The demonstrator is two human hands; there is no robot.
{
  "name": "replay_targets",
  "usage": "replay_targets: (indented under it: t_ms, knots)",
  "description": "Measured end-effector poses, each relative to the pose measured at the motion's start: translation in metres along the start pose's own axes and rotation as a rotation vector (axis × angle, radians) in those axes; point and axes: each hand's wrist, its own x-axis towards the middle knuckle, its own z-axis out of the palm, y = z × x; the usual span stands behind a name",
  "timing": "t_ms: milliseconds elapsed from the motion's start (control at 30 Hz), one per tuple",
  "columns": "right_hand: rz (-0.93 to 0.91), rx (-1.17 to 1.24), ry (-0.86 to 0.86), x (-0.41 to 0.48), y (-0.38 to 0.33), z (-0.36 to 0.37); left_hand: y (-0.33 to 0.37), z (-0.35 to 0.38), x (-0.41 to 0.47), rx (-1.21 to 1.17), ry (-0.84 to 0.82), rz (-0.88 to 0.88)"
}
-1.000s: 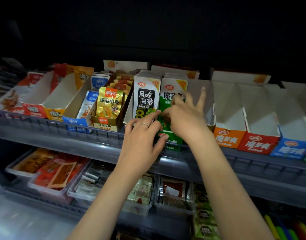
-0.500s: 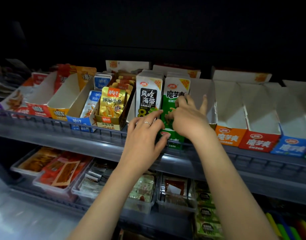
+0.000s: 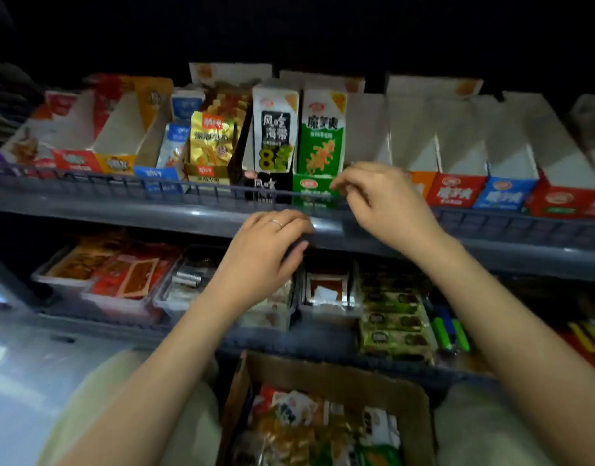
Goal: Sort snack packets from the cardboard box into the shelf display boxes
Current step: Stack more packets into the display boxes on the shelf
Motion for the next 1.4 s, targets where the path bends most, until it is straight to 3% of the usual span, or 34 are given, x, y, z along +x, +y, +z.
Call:
replay_targets:
  t_ms: [133, 300, 467, 667, 967, 1133, 1267, 1400]
  knots:
    - [0.119, 0.122, -0.18, -0.07, -0.002, 0.019, 0.019, 0.016, -0.04, -0.041, -0.251, 0.069]
    - [0.476, 0.317, -0.473, -0.199, 0.001, 0.072, 0.041, 0.046, -0.124, -0.067, -0.58, 0.112]
    - [0.703, 0.377, -0.76, -0.31, 0.008, 0.121, 0.055, 0.055, -0.197, -0.188, -0.834, 0.021]
    - [0.711, 0.28, -1.125, -0.374, -0.005, 0.172, 0.058, 0.053, -0.233, -0.242, -0.864, -0.061]
    - [0.805, -0.027, -1.257, -0.384, -0.049, 0.233, 0.051, 0.063, -0.235, -0.291, -0.892, -0.083]
    - [0.488, -0.238, -1.151, -0.385, -0.068, 0.24, 0.048, 0.068, -0.235, -0.29, -0.938, -0.107]
    - [0.502, -0.14, -1.049, -0.374, -0.065, 0.229, 0.051, 0.072, -0.236, -0.306, -0.974, -0.111]
    - [0.757, 0.127, -0.865, -0.35, -0.061, 0.219, 0.057, 0.074, -0.235, -0.315, -1.022, -0.155]
